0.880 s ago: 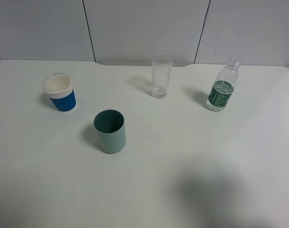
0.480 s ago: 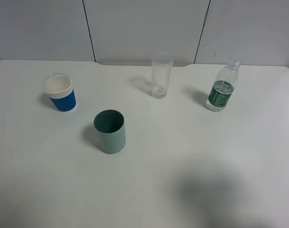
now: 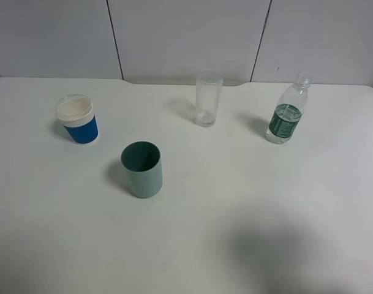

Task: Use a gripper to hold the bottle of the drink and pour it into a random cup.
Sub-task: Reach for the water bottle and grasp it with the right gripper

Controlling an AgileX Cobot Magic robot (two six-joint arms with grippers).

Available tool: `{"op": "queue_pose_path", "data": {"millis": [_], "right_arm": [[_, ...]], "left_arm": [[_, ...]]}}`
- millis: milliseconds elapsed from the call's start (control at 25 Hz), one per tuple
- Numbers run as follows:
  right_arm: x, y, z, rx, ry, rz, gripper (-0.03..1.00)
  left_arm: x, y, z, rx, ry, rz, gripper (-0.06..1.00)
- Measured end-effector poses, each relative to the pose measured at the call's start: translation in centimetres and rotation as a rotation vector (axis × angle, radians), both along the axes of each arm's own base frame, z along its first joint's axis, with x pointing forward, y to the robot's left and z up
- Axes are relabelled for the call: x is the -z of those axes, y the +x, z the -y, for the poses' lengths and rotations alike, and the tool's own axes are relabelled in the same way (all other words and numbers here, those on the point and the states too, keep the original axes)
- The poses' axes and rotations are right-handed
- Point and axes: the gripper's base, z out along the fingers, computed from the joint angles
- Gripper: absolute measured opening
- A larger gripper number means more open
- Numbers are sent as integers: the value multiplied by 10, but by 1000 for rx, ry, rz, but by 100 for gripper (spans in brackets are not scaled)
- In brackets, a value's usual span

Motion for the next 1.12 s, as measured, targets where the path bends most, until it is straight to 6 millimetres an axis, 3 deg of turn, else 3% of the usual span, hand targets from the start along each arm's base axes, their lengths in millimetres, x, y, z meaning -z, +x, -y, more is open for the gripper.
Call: {"op": "queue_pose_path", "data": {"millis": [1120], "right_arm": [[0,0,0,0,0,0,89]], "left_arm": [[0,0,0,0,0,0,99]]}}
